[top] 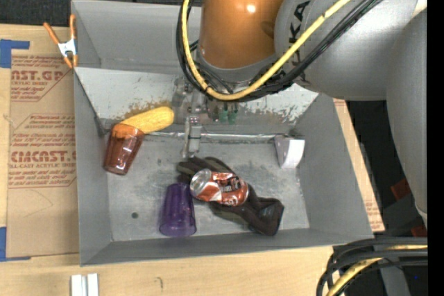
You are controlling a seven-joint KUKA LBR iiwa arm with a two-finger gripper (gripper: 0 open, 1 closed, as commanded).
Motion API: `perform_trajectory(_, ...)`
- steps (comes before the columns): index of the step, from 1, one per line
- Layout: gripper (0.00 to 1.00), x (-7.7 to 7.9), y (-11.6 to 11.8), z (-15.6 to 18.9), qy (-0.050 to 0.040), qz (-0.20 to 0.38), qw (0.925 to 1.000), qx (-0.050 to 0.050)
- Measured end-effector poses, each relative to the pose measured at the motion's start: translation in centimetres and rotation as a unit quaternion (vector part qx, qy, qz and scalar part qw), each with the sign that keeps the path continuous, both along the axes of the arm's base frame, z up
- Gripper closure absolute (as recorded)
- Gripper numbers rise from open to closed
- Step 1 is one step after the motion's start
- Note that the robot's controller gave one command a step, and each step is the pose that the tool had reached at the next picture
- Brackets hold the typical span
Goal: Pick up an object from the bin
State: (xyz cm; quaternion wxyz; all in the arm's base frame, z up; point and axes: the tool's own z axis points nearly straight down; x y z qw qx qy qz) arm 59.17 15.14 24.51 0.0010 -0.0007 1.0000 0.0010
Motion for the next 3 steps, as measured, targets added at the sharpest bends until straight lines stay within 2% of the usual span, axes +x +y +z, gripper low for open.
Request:
perform_trajectory(1,0.00,-3.0,-2.5,-5.3,-0.0021,0.032,0.9995,0.000)
perform_trajectory(2,0.00,-6.8,-2.4,-11.3,-0.0012,0.092,0.9958,-0.001)
perform_trajectory(3,1.00,-4.5,-5.9,-12.7,0.0002,0.061,0.9981,0.000)
